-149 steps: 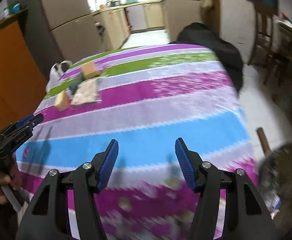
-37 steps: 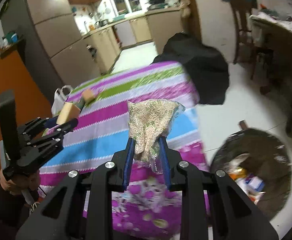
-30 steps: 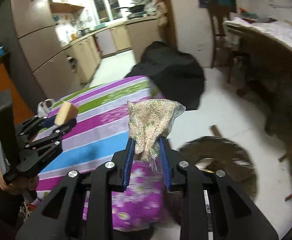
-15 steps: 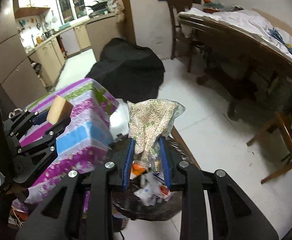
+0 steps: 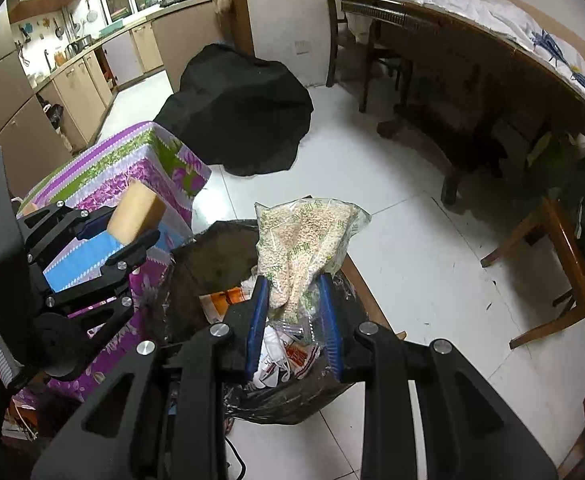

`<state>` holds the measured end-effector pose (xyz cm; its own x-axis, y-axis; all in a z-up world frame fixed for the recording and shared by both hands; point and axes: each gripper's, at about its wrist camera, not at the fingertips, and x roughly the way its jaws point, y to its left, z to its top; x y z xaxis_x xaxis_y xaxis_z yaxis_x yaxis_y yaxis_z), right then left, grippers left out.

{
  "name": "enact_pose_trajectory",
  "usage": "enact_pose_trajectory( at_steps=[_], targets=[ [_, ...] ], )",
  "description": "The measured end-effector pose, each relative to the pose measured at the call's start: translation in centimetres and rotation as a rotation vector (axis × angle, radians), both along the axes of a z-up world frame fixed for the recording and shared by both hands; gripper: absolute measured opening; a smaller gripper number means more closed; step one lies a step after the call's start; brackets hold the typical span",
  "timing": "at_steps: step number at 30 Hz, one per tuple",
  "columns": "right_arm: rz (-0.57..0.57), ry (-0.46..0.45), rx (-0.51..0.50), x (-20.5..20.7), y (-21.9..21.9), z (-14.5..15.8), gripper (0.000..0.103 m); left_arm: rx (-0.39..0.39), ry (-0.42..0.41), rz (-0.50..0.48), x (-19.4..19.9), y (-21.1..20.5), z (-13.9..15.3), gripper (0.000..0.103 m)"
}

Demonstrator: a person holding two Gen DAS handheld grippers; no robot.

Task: Collect trash
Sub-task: 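Carry the grain bag and sponge over the trash bag with both grippers, then open both grippers to drop the grain bag and sponge into the trash bag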

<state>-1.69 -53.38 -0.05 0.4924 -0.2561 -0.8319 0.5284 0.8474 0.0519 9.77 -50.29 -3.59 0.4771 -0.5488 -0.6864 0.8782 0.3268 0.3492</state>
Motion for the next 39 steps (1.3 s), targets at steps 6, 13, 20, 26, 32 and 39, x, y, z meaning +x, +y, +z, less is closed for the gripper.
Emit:
enact_pose_trajectory(
  at_steps=[6, 13, 20, 26, 32, 39],
  targets=[
    [0.009, 0.030, 0.020, -0.2, -0.3, -1.2, 0.025, 0.026, -0.002, -0.014, -0.4, -0.2, -2.0, 0.034],
    [0.029, 0.064, 0.038, 0.0, -0.2, -2.3, 0.025, 0.052, -0.002, -0.029, -1.0, -0.3, -3.5, 0.034],
    [0.048, 0.081, 0.051, 0.7, -0.1, -3.1, 0.030, 0.081, 0.001, -0.041, -1.0, -0.2, -4.5, 0.035],
    [0.019, 0.085, 0.033, 0.4, -0.8, -3.4, 0.036, 0.097, 0.010, -0.009, 0.1, 0.1, -5.5, 0.038],
    [0.021, 0.074, 0.023, 0.1, -0.5, -3.0, 0.036, 0.092, 0.025, 0.003, 0.9, 1.0, -5.7, 0.038],
    [0.030, 0.086, 0.001, 0.8, 0.4, -2.9, 0.036, 0.083, 0.026, 0.011, 0.9, 1.9, -5.3, 0.038]
  ],
)
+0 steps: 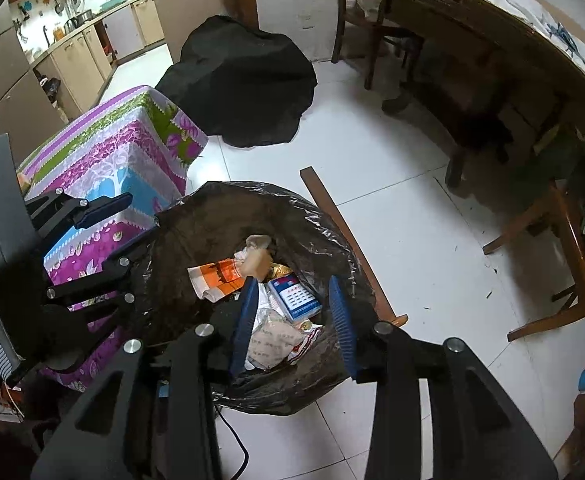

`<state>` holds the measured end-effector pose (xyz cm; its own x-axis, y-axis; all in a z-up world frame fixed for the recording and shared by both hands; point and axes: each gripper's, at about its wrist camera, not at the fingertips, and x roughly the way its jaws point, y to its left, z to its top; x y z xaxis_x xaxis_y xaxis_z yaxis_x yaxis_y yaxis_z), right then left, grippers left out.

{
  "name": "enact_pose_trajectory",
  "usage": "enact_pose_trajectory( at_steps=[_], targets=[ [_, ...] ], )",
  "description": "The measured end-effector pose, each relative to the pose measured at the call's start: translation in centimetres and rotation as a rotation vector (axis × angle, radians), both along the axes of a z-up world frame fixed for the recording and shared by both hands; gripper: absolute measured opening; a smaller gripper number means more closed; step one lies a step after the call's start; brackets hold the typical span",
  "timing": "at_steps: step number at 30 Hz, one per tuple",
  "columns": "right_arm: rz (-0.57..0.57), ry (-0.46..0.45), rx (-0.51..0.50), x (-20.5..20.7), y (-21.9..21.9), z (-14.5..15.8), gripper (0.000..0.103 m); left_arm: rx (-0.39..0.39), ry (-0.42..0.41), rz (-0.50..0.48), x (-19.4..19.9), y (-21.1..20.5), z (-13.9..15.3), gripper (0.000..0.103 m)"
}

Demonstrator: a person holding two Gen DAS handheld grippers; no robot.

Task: Collect trash
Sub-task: 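Open both grippers to drop the grain bag and sponge into the trash bag, then move both open grippers back over the table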

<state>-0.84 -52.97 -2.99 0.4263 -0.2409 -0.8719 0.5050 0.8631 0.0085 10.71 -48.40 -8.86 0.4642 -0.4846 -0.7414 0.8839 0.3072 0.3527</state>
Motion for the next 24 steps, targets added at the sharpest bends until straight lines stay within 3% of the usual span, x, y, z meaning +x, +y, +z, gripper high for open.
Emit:
enact_pose_trajectory(
  at_steps=[6, 9, 15, 19, 24],
  targets=[
    [0.008, -0.011, -0.046, 1.0, 1.2, 0.9, 0.036, -0.026, 0.025, 0.014, 0.6, 1.3, 0.6, 0.038],
    [0.014, -0.030, -0.076, 1.4, 1.9, 1.7, 0.036, -0.079, 0.082, 0.000, 1.2, 2.8, 1.5, 0.038],
    [0.072, -0.103, -0.127, 3.5, 5.0, 3.0, 0.036, -0.185, 0.119, 0.002, 3.8, 9.0, 3.0, 0.038],
    [0.161, -0.173, -0.108, 6.5, 8.5, 2.8, 0.036, -0.220, 0.123, 0.137, 7.6, 15.4, 3.1, 0.038],
    [0.279, -0.203, -0.030, 12.0, 13.2, 0.7, 0.036, -0.264, 0.148, 0.438, 14.0, 26.0, 2.5, 0.040]
  ],
)
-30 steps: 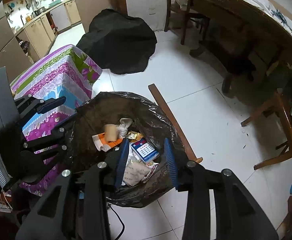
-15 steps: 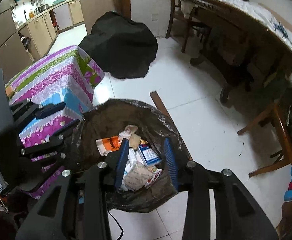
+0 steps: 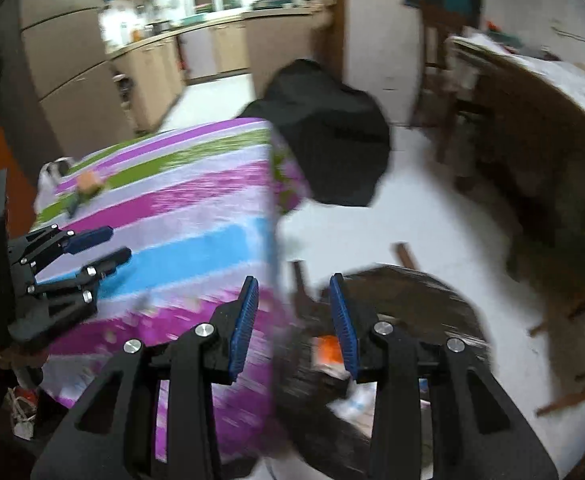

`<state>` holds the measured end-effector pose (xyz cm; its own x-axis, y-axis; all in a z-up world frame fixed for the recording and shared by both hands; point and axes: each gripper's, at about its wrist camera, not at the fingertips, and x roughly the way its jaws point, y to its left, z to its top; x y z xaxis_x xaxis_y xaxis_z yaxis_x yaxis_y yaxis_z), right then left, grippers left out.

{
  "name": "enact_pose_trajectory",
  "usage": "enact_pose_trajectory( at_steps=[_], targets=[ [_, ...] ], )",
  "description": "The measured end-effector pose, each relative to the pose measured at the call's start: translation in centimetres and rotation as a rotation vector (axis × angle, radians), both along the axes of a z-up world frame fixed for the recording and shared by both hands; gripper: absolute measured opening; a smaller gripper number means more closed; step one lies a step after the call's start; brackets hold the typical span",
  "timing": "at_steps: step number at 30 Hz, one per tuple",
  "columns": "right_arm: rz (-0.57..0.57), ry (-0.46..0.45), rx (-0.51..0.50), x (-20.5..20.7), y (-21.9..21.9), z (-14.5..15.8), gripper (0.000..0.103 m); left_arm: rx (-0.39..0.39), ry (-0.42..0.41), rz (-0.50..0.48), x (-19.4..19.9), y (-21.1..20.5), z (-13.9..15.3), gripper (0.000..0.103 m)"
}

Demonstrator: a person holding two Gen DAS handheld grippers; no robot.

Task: Collect trash
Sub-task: 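Move both open grippers back over the table, then grasp the green scrubber with the left gripper while the right grasps the brown sponge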

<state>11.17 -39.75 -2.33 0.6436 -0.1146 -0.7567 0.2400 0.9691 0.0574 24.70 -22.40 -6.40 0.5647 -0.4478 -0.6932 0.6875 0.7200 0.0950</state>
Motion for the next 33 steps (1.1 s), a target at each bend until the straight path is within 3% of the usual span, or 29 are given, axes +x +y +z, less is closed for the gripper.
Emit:
enact_pose_trajectory(
  at_steps=[4, 8, 10, 14, 18, 19, 24, 27, 30, 33],
  targets=[
    [0.104, 0.002, 0.064, 5.2, 4.4, -1.6, 0.036, -0.021, 0.036, 0.242, 5.2, 8.2, -0.4, 0.047],
    [0.205, 0.003, 0.077, 10.6, 9.6, -2.6, 0.036, -0.073, 0.029, 0.398, 9.3, 14.2, -0.2, 0.061],
    [0.237, 0.003, 0.076, 13.5, 11.5, -2.7, 0.036, -0.084, 0.019, 0.418, 11.1, 15.7, -0.2, 0.065],
    [0.277, 0.002, 0.090, 18.0, 13.5, -2.7, 0.050, -0.091, 0.056, 0.422, 14.9, 16.4, -1.3, 0.067],
    [0.335, -0.001, 0.056, 21.5, 15.1, -3.0, 0.054, -0.061, 0.088, 0.412, 18.1, 16.0, -3.3, 0.067],
    [0.355, -0.002, 0.050, 22.3, 15.5, -3.2, 0.054, -0.054, 0.095, 0.408, 18.6, 15.9, -3.8, 0.064],
    [0.434, -0.009, 0.051, 25.6, 17.4, -3.9, 0.055, -0.092, 0.171, 0.411, 21.1, 16.6, -5.4, 0.024],
    [0.487, -0.023, 0.073, 27.1, 18.5, -4.2, 0.058, -0.110, 0.169, 0.415, 20.8, 17.7, -5.5, 0.020],
    [0.551, -0.032, 0.107, 28.4, 20.0, -4.5, 0.070, -0.129, 0.154, 0.452, 19.2, 19.6, -5.0, 0.019],
    [0.591, -0.019, 0.117, 29.7, 21.8, -5.3, 0.071, -0.145, 0.142, 0.497, 17.6, 21.8, -4.6, 0.019]
  ],
)
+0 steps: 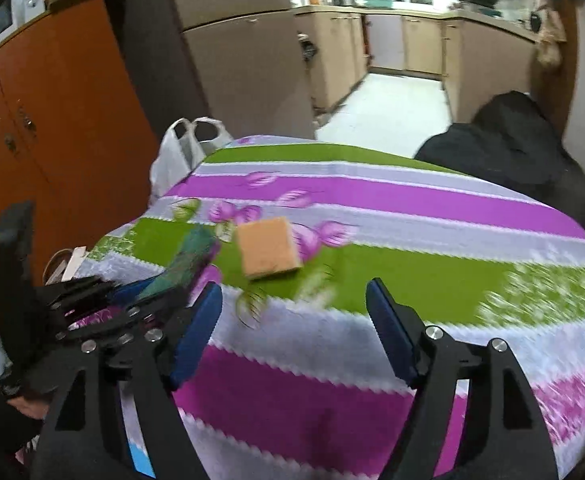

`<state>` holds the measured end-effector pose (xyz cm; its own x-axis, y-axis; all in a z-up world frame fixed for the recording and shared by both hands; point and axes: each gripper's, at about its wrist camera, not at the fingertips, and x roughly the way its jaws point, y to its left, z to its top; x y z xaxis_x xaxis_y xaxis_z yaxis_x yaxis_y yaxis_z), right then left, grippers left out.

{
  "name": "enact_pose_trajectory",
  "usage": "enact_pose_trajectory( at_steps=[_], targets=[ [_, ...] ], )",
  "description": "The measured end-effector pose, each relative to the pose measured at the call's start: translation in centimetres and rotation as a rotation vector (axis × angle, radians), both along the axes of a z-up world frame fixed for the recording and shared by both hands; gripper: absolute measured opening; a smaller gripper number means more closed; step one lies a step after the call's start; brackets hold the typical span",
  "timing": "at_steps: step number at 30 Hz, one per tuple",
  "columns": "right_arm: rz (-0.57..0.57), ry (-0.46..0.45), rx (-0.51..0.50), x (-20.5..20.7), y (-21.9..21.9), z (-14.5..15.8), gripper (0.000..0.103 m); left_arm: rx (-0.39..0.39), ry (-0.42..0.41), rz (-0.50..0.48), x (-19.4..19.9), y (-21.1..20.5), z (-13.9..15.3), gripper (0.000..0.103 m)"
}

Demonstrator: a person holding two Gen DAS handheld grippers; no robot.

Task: Collect trash
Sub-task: 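Grasp the green scrubber with the left gripper while the right grasps the brown sponge, then carry the scrubber and sponge over the trash bag with both grippers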

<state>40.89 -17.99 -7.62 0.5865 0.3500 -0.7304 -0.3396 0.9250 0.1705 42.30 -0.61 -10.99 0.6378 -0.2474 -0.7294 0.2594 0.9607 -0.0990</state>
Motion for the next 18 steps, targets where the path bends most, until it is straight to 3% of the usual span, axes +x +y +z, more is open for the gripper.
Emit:
enact_pose_trajectory(
  at_steps=[7, 9, 10, 13, 18],
  targets=[
    [0.002, 0.021, -0.069, 3.4, 3.5, -2.2, 0.071, -0.006, -0.013, 0.040, -2.9, 3.2, 1.2, 0.019],
    [0.003, 0.036, -0.082, 3.8, 4.0, -2.8, 0.058, 0.024, -0.034, 0.038, -3.5, 3.1, 1.4, 0.019],
    [0.007, 0.047, -0.092, 4.0, 4.3, -3.1, 0.043, 0.034, -0.041, 0.036, -3.8, 3.1, 1.5, 0.019],
    [0.003, 0.033, -0.116, 3.7, 4.8, -3.2, 0.038, 0.044, -0.048, 0.024, -4.1, 2.6, 1.5, 0.019],
    [-0.010, 0.033, -0.019, 0.6, 3.2, -1.7, 0.036, 0.057, -0.072, -0.021, -5.5, 1.0, 2.5, 0.019]
  ],
)
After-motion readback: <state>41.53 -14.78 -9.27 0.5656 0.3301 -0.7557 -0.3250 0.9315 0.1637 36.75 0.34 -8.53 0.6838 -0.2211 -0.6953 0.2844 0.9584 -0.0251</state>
